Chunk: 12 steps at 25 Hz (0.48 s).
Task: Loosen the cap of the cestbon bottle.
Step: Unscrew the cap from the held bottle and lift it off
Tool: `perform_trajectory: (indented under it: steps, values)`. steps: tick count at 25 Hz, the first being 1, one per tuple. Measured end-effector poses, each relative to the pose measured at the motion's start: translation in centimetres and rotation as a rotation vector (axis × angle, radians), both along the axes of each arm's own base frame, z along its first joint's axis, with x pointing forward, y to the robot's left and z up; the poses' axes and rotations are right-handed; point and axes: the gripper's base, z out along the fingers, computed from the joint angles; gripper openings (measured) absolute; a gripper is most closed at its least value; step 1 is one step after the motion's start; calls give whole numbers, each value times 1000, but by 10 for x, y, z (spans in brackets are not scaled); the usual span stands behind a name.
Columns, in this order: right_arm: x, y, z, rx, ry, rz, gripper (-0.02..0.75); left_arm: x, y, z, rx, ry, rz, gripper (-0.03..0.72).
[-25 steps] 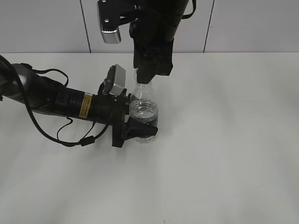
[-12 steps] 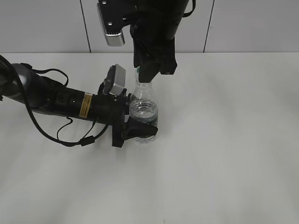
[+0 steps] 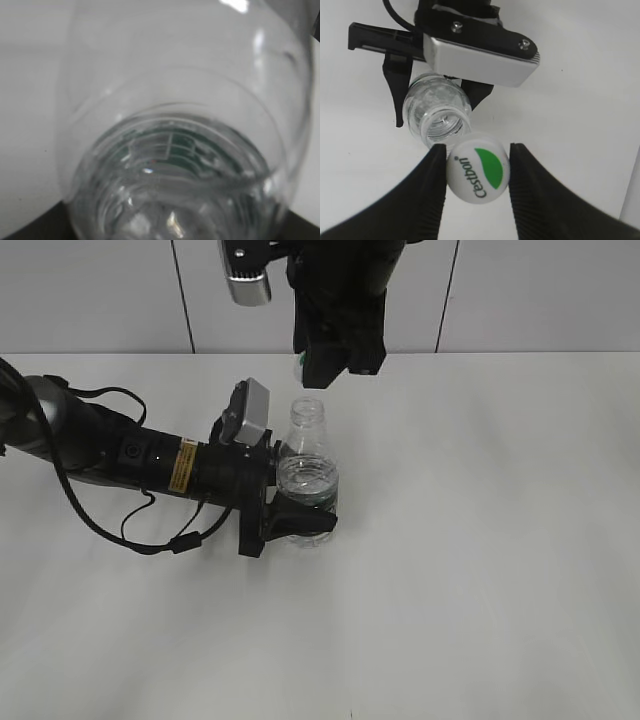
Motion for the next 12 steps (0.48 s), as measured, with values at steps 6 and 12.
perform_trajectory:
  steps: [6,12]
  values:
    - [1,-1,0,19,34,-118,291,0,0,0,0,0,-1,412]
    - [19,-24,0,89,119,-370,291,0,0,0,0,0,-1,412]
